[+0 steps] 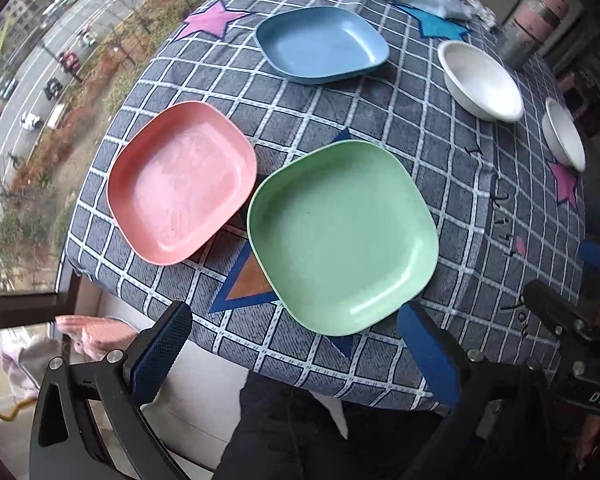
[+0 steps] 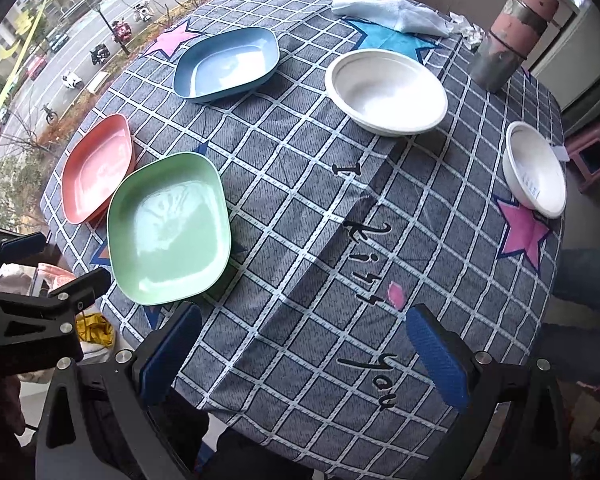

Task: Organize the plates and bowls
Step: 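Lower both grippers toward the rim of the green plate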

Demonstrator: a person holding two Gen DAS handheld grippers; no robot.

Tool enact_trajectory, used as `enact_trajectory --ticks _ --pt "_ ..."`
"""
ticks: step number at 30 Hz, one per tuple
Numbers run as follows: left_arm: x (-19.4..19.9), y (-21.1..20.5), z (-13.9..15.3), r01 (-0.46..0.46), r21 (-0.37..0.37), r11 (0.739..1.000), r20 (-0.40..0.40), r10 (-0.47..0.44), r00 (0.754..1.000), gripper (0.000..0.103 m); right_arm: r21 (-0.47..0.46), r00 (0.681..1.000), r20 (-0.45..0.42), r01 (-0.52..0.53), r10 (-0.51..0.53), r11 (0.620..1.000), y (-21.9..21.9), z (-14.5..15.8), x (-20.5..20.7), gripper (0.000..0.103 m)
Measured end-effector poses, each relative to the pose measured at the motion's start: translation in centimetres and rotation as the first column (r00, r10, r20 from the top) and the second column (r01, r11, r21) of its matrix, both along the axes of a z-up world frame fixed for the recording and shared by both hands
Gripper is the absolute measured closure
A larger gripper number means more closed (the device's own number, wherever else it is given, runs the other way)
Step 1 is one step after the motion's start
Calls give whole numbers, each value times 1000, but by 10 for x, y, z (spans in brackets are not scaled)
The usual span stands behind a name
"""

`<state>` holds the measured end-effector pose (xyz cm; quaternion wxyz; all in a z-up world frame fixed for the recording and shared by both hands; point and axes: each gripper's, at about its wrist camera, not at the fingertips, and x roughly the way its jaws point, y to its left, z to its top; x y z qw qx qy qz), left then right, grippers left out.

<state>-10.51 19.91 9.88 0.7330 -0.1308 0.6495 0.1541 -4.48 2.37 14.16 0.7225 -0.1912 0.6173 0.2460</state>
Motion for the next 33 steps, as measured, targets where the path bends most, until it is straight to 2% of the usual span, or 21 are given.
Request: enact_trajectory --ticks 5,16,25,30,33 --pt "-2 4 -5 -52 -23 998 -3 52 999 1 -20 999 4 -43 43 999 7 -1 2 0" --pt "-7 2 -12 -104 -7 995 -4 104 995 2 -6 990 3 -143 143 990 24 -4 2 0" --pt "-10 6 -16 -151 -26 988 3 151 988 2 -14 984 17 -179 179 984 32 -5 2 0" --pt "-9 10 -22 -174 -48 984 2 174 985 3 -16 978 28 -207 207 978 38 -10 2 0" --pt "-10 18 -30 -219 -74 973 -14 219 976 5 -25 975 39 -217 218 976 45 -15 6 0"
